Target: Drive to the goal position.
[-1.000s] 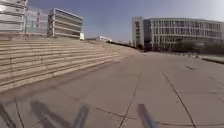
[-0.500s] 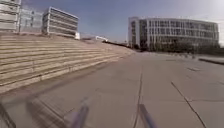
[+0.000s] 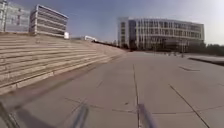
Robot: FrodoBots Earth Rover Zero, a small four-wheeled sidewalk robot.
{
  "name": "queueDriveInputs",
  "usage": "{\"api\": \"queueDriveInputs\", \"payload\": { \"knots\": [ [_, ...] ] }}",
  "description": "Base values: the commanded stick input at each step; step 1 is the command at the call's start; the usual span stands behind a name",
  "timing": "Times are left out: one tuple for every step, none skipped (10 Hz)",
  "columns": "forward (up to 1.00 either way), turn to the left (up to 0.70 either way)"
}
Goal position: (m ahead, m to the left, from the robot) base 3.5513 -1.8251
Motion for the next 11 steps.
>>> {"api": "queueDriveInputs", "payload": {
  "knots": [
    [0.7,0.0],
    [0.7,0.0],
    [0.7,0.0],
    [0.7,0.07],
    [0.7,0.27],
    [0.7,0.27],
    [0.7,0.27],
    [0.7,0.21],
    [0.7,0.02],
    [0.7,0.0],
    [0.7,0.0]
  ]
}}
